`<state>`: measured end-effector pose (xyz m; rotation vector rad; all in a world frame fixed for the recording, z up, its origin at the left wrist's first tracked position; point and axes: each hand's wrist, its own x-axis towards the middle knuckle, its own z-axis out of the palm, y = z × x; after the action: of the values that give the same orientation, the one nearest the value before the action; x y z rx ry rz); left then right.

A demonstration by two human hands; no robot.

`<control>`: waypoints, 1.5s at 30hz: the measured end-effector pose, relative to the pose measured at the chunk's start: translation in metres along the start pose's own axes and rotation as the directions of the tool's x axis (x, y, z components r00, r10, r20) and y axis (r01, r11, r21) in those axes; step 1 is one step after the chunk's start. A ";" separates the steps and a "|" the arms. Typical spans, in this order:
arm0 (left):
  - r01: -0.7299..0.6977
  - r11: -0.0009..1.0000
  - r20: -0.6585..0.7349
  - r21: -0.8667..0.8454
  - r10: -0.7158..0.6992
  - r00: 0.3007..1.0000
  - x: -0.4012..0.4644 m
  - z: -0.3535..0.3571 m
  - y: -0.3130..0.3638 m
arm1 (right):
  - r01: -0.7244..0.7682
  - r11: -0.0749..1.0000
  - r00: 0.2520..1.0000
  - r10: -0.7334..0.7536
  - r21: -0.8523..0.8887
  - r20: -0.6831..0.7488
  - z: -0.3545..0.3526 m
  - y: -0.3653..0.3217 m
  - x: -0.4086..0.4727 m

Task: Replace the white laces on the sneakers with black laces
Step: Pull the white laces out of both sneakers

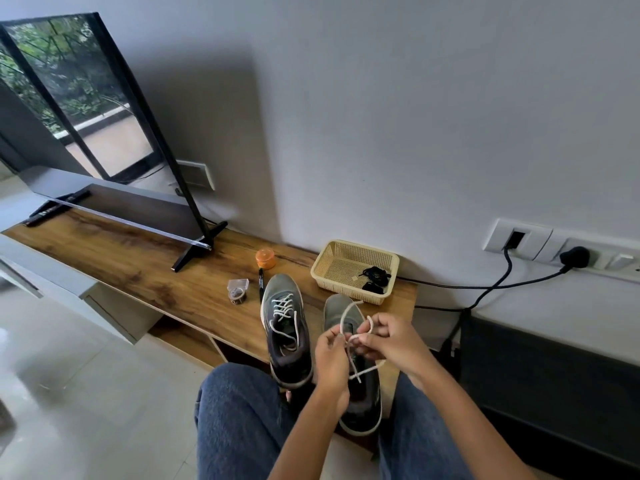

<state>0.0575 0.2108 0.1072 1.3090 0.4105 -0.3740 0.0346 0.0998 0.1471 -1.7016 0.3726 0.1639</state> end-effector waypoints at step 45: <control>-0.363 0.002 0.358 0.932 0.166 0.919 -0.017 -0.035 -0.047 | 0.122 0.572 0.952 -0.299 -0.811 -0.068 0.044 0.101 -0.001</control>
<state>0.0169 0.2353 0.0682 2.7324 -0.4320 -0.4270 0.0041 0.1308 0.0457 -2.6801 0.2382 -0.0391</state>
